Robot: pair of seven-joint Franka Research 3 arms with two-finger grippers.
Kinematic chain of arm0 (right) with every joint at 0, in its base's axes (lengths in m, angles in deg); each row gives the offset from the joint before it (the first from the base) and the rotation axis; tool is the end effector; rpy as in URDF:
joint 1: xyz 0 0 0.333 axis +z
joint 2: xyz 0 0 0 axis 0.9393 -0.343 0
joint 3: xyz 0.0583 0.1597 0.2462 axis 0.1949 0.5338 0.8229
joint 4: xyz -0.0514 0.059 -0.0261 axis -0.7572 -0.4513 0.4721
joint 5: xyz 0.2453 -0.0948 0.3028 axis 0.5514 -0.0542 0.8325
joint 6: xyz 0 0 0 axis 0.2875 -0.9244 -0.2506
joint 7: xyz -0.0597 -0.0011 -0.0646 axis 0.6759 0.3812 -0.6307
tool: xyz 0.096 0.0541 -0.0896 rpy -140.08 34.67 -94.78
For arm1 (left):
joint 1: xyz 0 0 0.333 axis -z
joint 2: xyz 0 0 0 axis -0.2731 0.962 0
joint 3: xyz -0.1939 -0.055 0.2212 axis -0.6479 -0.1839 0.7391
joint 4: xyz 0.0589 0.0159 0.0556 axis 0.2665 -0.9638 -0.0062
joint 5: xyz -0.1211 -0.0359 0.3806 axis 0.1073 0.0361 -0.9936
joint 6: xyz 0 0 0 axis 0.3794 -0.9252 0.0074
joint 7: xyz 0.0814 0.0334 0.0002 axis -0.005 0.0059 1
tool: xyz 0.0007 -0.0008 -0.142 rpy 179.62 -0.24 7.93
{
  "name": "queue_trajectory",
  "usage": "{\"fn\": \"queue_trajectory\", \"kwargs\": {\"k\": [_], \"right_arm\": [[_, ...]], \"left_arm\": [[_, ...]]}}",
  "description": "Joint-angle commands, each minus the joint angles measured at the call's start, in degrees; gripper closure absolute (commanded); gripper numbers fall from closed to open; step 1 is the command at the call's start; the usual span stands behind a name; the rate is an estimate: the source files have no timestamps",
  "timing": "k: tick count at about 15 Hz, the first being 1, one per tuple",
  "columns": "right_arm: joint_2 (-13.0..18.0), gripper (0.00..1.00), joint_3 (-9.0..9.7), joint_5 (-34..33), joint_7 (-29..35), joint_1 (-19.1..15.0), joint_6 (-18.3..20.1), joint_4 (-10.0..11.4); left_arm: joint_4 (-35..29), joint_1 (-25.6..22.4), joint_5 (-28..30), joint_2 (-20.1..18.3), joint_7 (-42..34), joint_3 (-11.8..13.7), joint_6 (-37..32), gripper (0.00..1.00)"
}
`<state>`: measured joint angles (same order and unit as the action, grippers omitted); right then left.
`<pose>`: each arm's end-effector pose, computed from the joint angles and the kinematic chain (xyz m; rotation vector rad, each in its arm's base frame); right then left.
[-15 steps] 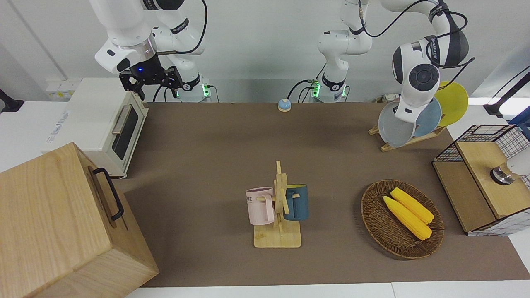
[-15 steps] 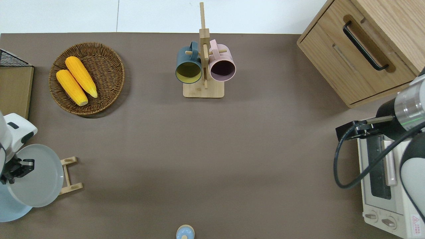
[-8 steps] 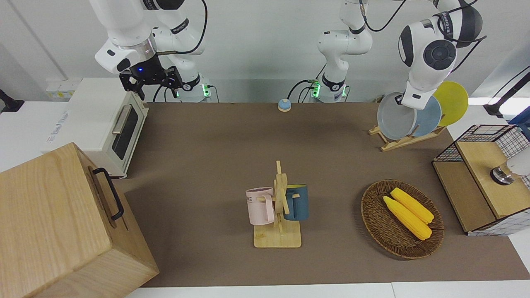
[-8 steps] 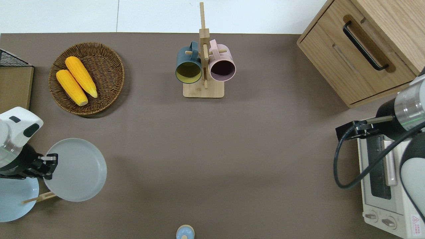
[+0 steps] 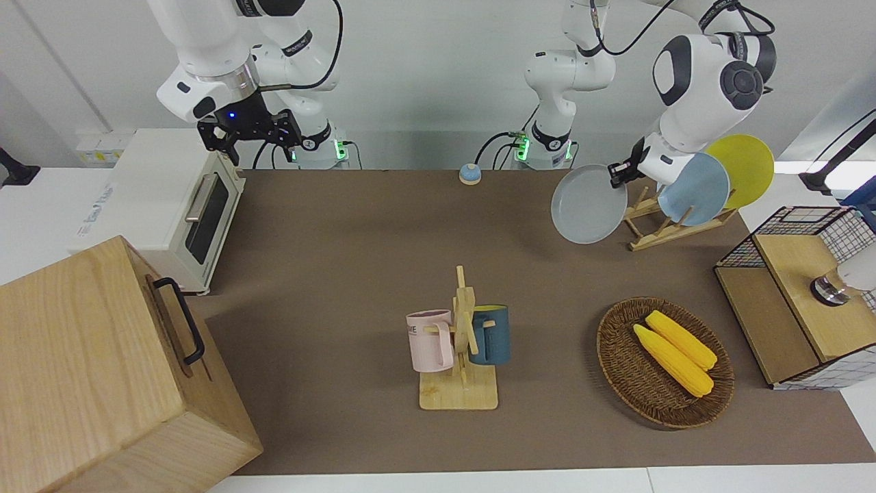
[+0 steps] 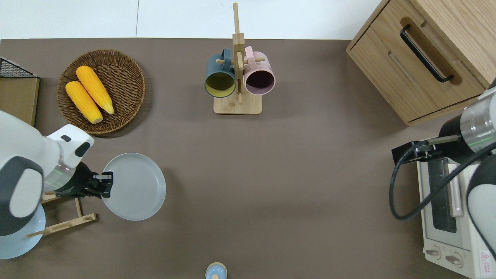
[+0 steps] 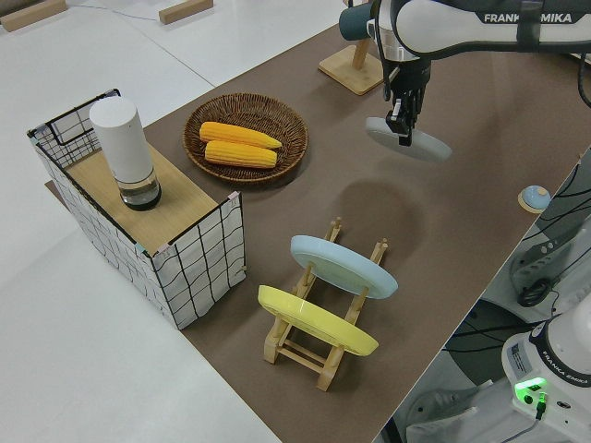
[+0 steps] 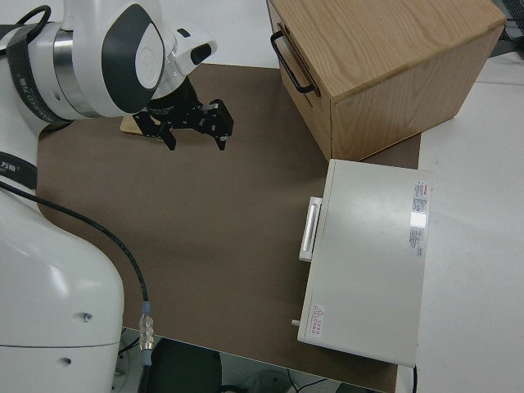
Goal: Pick gray plate from low plate rack and place it on table with left arm
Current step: 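Lift the gray plate out of the rack, carry it farther out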
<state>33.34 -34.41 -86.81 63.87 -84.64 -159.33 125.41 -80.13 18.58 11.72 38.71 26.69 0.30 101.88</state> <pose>0.5416 0.0611 0.5858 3.1060 0.1287 -0.1899 0.4998 -0.0370 0.4030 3.0513 0.2815 -0.4657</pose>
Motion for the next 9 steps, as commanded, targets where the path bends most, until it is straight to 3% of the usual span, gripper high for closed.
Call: {"fn": "queue_trajectory", "kwargs": {"k": [1, 5, 6, 8, 9], "right_arm": [[0.14, 0.017, 1.34, -0.38, 0.73, -1.47, 0.82, -0.55], [0.14, 0.017, 1.34, -0.38, 0.73, -1.47, 0.82, -0.55], [0.14, 0.017, 1.34, -0.38, 0.73, -1.47, 0.82, -0.55], [0.14, 0.017, 1.34, -0.38, 0.73, -1.47, 0.82, -0.55], [0.14, 0.017, 1.34, -0.38, 0.73, -1.47, 0.82, -0.55]], "left_arm": [[-6.44, 0.34, 0.87, -0.85, 3.15, -2.66, 6.93, 1.0], [-10.23, 0.34, 0.78, -0.33, 5.08, -4.25, 12.92, 0.99], [-10.67, 0.34, 0.61, -0.15, 5.0, -4.34, 13.27, 0.93], [-10.76, 0.26, 0.43, 0.29, 4.91, -4.34, 13.1, 0.63], [-10.76, 0.26, 0.08, 0.47, 4.91, -4.34, 13.01, 0.33]]}}
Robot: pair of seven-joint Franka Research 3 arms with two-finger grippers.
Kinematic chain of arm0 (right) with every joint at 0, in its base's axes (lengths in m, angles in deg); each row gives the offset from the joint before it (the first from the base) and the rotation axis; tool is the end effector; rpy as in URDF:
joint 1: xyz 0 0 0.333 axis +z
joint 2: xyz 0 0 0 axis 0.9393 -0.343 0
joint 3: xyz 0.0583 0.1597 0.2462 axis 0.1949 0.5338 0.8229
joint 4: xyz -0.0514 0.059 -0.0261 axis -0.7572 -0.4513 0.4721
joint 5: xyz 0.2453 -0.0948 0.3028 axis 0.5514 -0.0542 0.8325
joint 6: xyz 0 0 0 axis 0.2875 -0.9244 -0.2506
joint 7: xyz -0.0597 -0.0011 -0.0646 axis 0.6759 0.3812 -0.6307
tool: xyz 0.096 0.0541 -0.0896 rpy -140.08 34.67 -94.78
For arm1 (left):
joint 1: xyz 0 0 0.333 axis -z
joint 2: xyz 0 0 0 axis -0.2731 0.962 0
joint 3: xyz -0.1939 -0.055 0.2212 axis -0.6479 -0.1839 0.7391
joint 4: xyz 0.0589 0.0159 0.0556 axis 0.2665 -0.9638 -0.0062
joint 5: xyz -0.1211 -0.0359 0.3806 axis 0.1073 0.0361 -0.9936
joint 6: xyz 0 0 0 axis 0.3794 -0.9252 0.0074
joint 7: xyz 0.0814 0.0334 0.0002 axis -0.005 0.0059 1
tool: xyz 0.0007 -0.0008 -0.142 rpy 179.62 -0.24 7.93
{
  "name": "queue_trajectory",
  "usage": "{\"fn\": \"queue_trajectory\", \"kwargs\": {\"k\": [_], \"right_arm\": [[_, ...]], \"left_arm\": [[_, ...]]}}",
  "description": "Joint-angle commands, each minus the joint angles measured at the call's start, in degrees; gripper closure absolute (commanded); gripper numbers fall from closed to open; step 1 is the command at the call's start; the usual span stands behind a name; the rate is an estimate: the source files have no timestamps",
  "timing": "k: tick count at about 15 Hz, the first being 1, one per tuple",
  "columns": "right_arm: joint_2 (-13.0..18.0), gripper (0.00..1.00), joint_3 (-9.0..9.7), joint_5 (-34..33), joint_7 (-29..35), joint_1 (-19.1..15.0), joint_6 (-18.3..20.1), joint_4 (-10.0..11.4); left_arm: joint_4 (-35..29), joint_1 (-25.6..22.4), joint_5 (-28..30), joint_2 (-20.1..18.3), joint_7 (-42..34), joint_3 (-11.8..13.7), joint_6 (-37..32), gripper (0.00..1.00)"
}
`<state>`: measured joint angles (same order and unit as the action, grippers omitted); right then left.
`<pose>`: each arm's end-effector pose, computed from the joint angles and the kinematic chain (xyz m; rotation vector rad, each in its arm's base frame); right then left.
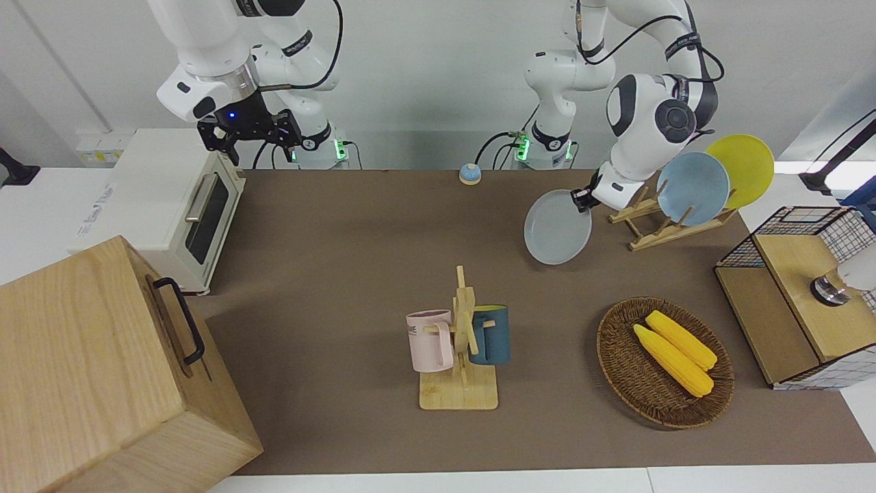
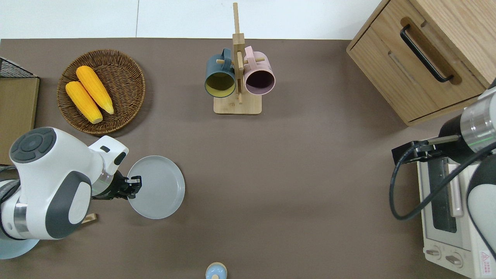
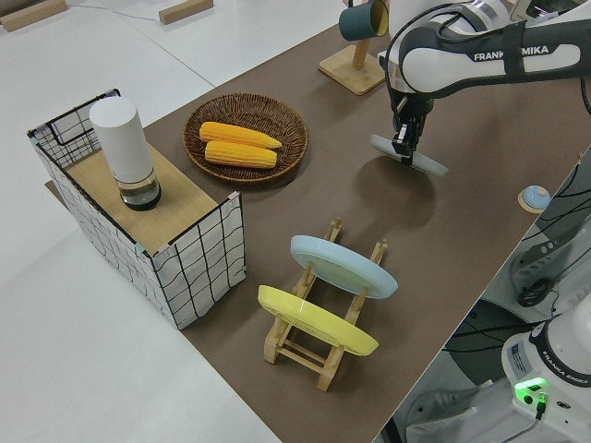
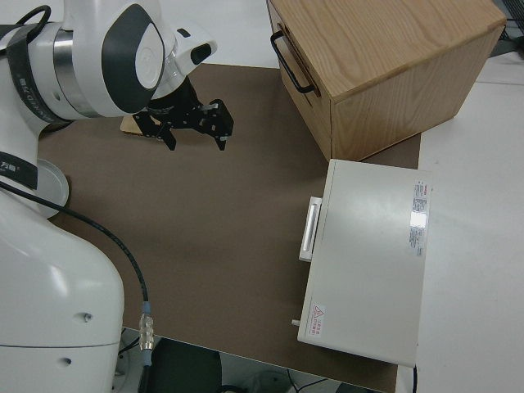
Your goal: Pick gray plate from low plate rack and place it on table with left arm
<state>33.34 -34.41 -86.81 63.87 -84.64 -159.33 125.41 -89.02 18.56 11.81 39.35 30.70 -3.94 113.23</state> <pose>0.5416 0.0611 0.5858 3.1060 0.1287 -0.1899 0.4870 -0.0708 0.3392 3.0784 0.3029 -0.4222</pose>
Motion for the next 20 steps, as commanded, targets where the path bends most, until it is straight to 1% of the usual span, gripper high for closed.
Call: {"fn": "queue_trajectory", "kwargs": {"k": [1, 2, 3, 4, 7, 9, 11, 12, 13, 14, 15, 18, 20], "right_arm": [[0.14, 0.017, 1.34, -0.38, 0.73, -1.47, 0.82, -0.55], [0.14, 0.017, 1.34, -0.38, 0.73, -1.47, 0.82, -0.55], [0.14, 0.017, 1.34, -0.38, 0.73, -1.47, 0.82, -0.55], [0.14, 0.017, 1.34, -0.38, 0.73, -1.47, 0.82, -0.55], [0.14, 0.017, 1.34, -0.38, 0.73, -1.47, 0.82, -0.55], [0.14, 0.017, 1.34, -0.38, 0.73, -1.47, 0.82, -0.55], [0.14, 0.017, 1.34, -0.38, 0.73, -1.47, 0.82, -0.55], [0.14, 0.017, 1.34, -0.38, 0.73, -1.47, 0.82, -0.55], [0.14, 0.017, 1.34, -0.38, 0.73, -1.47, 0.82, -0.55], [0.14, 0.017, 1.34, -0.38, 0.73, -1.47, 0.82, -0.55], [0.14, 0.017, 1.34, -0.38, 0.73, -1.47, 0.82, -0.55], [0.14, 0.017, 1.34, -0.38, 0.73, -1.47, 0.82, -0.55], [0.14, 0.017, 1.34, -0.38, 0.73, -1.47, 0.82, -0.55]], "left_arm": [[-1.78, 0.28, -0.01, -0.18, 0.9, -0.02, 1.67, 0.25], [-1.78, 0.28, -0.01, -0.18, 0.9, -0.02, 1.58, 0.16], [-1.69, 0.28, -0.01, -0.18, 0.99, -0.02, 1.58, 0.03], [-1.43, 0.19, -0.01, -0.18, 0.99, -0.02, 1.58, 0.01], [-0.47, -0.16, -0.01, -0.26, 0.64, 0.07, 1.66, 0.01], [2.07, -0.42, -0.01, -0.35, 0.64, 0.6, 1.06, 0.01], [5.5, -0.51, -0.18, -0.61, 0.64, 1.3, -1.04, 0.01], [8.38, -0.6, -0.19, -0.53, 0.37, 1.74, -3.15, 0.01], [11.46, -0.68, -0.19, -0.44, 0.02, 2.61, -5.08, 0.01], [14.19, -0.6, -0.19, -0.35, -0.33, 4.01, -6.23, 0.0], [15.87, -0.51, -0.19, -0.44, -0.77, 4.55, -6.59, 0.0], [18.69, -0.42, -0.71, -0.62, -0.86, 4.56, -6.6, 0.0], [20.54, -0.25, -6.65, -1.05, -1.73, 4.12, -7.64, 0.0]]}}
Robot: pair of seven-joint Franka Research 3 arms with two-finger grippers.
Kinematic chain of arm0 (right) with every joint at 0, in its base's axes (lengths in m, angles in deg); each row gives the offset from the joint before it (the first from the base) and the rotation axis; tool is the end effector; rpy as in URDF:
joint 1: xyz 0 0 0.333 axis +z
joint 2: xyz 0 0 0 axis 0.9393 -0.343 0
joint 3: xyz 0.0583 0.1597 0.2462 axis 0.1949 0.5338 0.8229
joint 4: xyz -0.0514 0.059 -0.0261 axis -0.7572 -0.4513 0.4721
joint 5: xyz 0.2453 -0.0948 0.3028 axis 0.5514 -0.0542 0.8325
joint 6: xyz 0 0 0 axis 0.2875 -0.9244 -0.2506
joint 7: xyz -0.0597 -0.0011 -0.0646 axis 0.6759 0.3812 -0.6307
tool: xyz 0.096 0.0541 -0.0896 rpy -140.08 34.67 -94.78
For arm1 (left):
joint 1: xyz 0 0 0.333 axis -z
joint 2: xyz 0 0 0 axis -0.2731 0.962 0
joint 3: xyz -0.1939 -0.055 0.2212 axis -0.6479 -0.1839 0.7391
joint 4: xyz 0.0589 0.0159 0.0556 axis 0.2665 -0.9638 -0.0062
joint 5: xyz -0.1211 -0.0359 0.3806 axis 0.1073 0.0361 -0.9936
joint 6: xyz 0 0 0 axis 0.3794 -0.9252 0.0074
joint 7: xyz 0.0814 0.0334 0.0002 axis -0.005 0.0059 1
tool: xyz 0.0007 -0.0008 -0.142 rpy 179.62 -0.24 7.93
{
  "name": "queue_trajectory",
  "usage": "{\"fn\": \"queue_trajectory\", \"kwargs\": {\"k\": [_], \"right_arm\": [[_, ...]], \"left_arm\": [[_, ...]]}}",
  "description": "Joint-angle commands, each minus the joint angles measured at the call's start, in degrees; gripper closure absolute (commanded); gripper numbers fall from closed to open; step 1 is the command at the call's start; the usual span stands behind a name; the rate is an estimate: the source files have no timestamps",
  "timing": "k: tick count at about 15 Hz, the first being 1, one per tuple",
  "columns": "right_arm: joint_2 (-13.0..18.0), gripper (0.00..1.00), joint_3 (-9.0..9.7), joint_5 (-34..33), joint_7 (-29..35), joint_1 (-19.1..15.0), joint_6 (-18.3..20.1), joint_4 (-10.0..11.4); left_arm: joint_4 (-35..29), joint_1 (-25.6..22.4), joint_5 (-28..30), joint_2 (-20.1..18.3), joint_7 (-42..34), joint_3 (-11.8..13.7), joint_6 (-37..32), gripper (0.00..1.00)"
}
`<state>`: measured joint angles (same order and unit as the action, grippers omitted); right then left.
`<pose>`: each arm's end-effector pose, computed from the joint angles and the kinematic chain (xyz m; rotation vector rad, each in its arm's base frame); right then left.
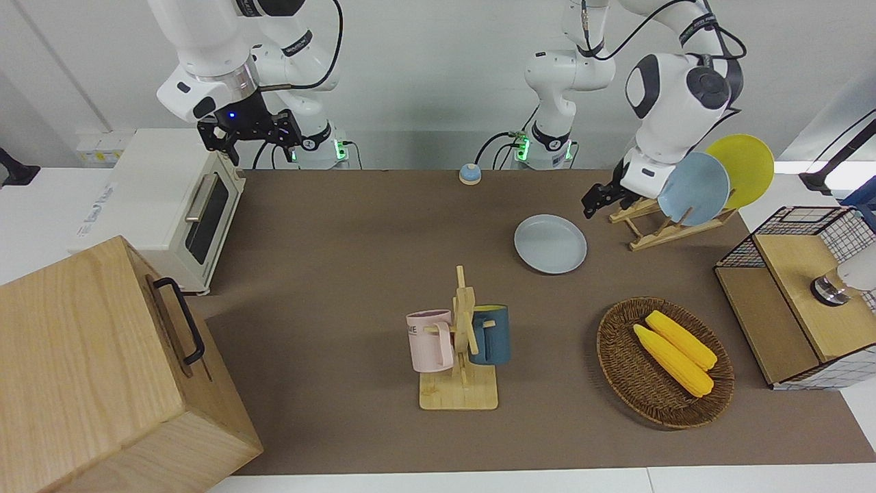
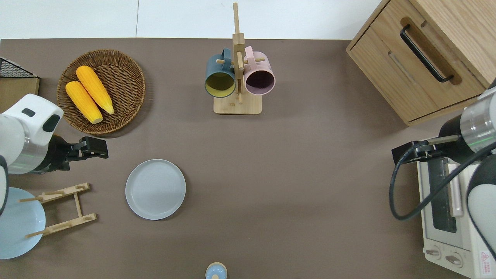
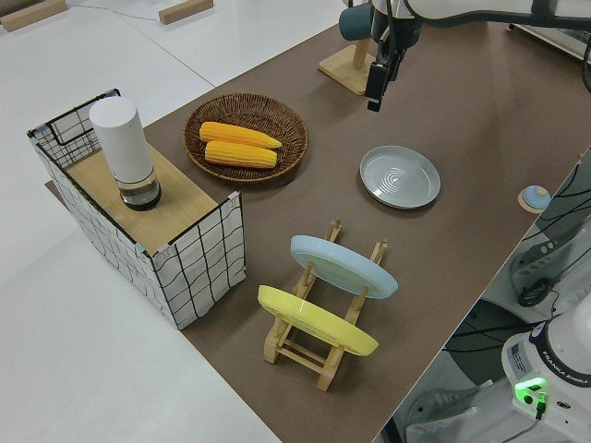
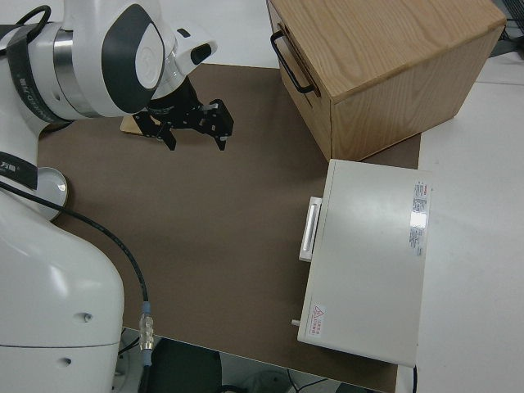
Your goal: Pick gray plate from low plate rack and place it on table with left arm
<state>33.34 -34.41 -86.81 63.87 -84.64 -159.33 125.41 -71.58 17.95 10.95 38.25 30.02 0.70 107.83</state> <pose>0.5416 0.0611 0.5858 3.1060 0.1287 -0.1899 0.5447 -0.0269 0.4826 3.0522 0.3909 -0.0656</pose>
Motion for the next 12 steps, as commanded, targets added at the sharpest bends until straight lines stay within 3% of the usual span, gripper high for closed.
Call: {"fn": "queue_trajectory", "kwargs": {"k": [1, 2, 7, 12], "right_arm": [[0.14, 0.017, 1.34, -0.38, 0.73, -1.47, 0.82, -0.55], [0.14, 0.017, 1.34, -0.38, 0.73, -1.47, 0.82, -0.55], [0.14, 0.017, 1.34, -0.38, 0.73, -1.47, 0.82, -0.55], [0.14, 0.017, 1.34, -0.38, 0.73, -1.47, 0.82, -0.55]], "left_arm": [[4.23, 0.7, -8.96, 0.05, -1.32, -0.79, -3.55, 0.0], [5.37, 0.71, -10.82, 0.05, -1.41, -1.31, -5.13, 0.0], [11.35, 0.62, -9.18, -0.03, -1.58, -1.49, -10.5, 0.0], [14.87, 0.53, -3.37, -0.12, -1.67, -0.79, -14.01, 0.0]]}}
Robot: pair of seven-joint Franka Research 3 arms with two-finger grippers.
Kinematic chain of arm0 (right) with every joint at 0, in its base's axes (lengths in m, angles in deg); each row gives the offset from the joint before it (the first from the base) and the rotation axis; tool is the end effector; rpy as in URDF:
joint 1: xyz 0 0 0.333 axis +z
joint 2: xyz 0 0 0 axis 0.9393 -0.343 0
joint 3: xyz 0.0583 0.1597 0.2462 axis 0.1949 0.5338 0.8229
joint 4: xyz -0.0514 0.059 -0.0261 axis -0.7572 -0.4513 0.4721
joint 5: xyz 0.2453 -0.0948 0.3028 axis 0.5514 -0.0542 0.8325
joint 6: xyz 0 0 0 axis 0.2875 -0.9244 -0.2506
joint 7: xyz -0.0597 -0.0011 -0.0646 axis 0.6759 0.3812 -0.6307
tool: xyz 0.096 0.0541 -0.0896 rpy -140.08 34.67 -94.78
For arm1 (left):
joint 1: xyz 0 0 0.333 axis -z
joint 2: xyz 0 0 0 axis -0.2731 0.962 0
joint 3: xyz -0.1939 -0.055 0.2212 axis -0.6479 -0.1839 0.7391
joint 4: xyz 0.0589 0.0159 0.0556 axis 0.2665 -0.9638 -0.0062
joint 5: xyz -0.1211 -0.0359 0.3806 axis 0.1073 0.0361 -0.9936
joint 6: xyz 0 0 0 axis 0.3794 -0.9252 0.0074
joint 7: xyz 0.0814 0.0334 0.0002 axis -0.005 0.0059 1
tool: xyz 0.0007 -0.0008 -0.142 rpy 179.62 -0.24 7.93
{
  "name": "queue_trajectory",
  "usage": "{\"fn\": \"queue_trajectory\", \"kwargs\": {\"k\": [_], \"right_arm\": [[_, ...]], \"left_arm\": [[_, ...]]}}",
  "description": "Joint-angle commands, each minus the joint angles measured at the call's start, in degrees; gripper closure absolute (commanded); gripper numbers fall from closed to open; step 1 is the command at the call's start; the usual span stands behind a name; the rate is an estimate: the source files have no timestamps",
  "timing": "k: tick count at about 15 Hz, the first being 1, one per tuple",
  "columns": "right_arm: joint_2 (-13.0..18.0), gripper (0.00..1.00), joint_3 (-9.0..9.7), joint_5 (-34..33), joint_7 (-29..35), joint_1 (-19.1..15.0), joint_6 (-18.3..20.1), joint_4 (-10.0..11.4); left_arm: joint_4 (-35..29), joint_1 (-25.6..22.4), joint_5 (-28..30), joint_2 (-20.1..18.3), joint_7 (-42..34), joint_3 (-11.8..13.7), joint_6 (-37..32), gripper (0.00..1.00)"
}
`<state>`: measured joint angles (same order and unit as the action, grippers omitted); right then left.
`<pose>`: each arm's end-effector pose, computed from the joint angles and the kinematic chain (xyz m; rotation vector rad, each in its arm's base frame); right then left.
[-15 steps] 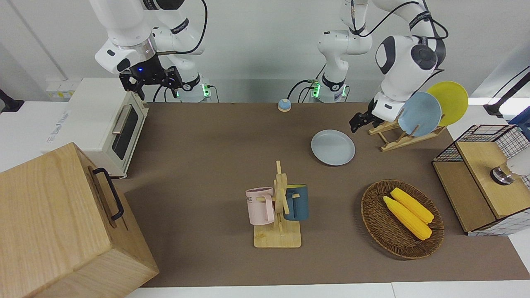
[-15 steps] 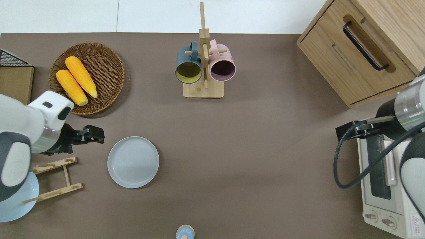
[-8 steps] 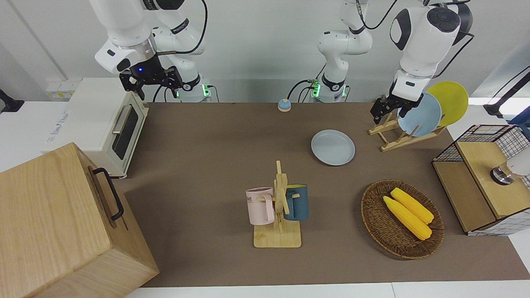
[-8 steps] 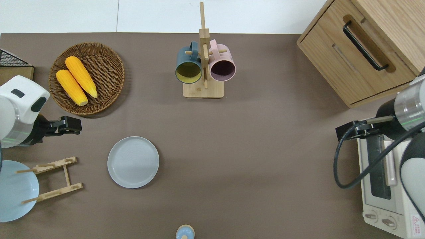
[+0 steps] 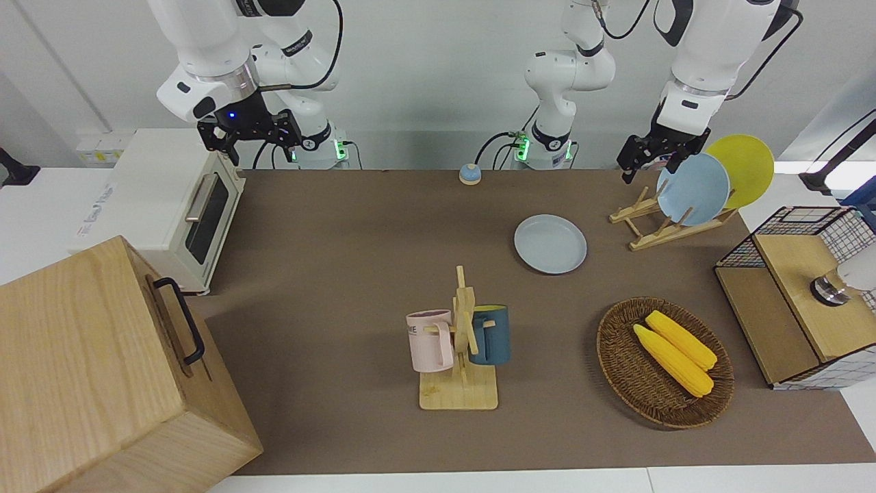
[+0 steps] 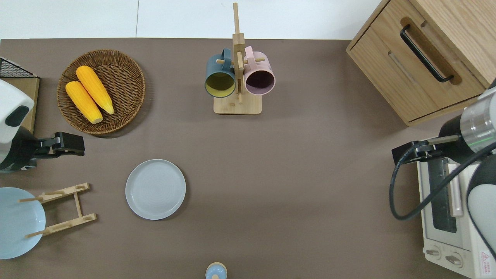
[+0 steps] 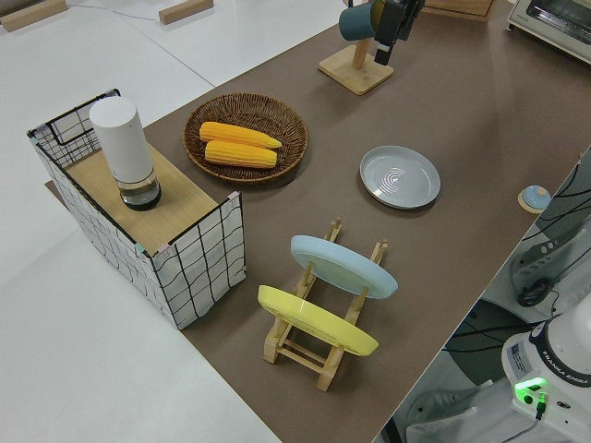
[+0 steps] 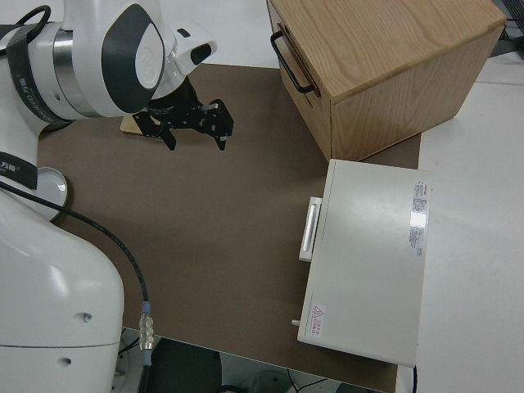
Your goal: Pick gray plate from low plate rack and place it on table with left arm
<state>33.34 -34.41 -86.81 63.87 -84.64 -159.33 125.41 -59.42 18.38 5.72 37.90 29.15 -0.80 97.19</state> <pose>0.5416 0.0611 0.5858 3.1060 0.1287 -0.1899 0.5397 -0.0338 0.5726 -3.1057 -0.2965 -0.0060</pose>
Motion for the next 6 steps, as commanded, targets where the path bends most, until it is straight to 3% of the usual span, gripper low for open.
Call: {"fn": "queue_trajectory", "kwargs": {"k": [1, 6], "right_arm": [[0.14, 0.017, 1.34, -0.38, 0.73, -1.47, 0.82, -0.55], [0.14, 0.017, 1.34, -0.38, 0.73, -1.47, 0.82, -0.55]], "left_arm": [[3.15, 0.02, 1.87, 0.22, -1.94, 0.71, -4.26, 0.0], [3.33, -0.16, 2.3, 0.22, -3.54, 0.8, -4.71, 0.0]]}}
